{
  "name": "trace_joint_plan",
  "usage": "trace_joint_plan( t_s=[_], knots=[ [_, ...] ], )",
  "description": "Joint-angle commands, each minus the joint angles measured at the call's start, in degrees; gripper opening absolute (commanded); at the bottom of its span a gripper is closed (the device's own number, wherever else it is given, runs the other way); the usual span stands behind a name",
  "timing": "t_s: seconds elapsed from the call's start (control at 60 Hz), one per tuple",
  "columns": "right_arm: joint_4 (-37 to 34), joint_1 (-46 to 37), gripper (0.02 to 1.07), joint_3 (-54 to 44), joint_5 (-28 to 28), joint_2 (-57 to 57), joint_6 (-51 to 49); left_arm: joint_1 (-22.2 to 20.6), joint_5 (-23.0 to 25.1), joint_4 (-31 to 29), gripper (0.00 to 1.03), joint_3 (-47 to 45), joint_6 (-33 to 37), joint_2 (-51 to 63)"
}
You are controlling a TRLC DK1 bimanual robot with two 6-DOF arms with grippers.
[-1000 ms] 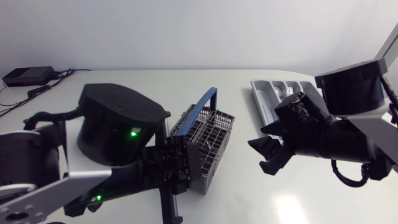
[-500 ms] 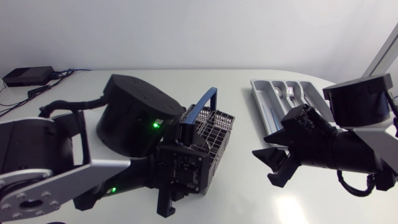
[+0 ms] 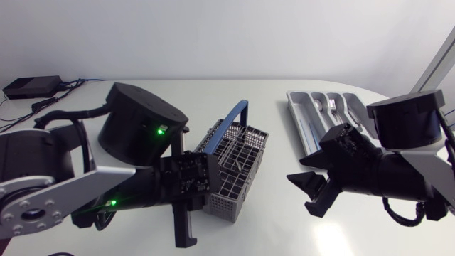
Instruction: Unload the cutlery basket into the drawer organizer.
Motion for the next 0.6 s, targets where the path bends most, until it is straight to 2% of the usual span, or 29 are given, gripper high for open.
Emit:
trace_joint_plan(
  t_s=[0.0,0.4,0.483,0.583],
  knots=[
    [0.8,0.2,0.66,-1.4,-0.2,0.6,-1.0,2.0,0.5,1.5,0.07,-2.4,-1.1,2.1],
    [2.5,0.3,0.66,-1.9,-0.2,2.3,-1.0,16.6,0.4,5.0,0.06,-1.4,6.9,5.5],
    [2.7,0.2,0.66,-1.9,-0.2,2.5,-1.0,18.0,0.5,5.1,0.06,-1.1,8.0,5.8],
    [2.8,0.0,0.66,-2.0,-0.2,2.5,-1.0,17.4,0.5,4.5,0.06,-1.6,8.5,4.1]
  ],
)
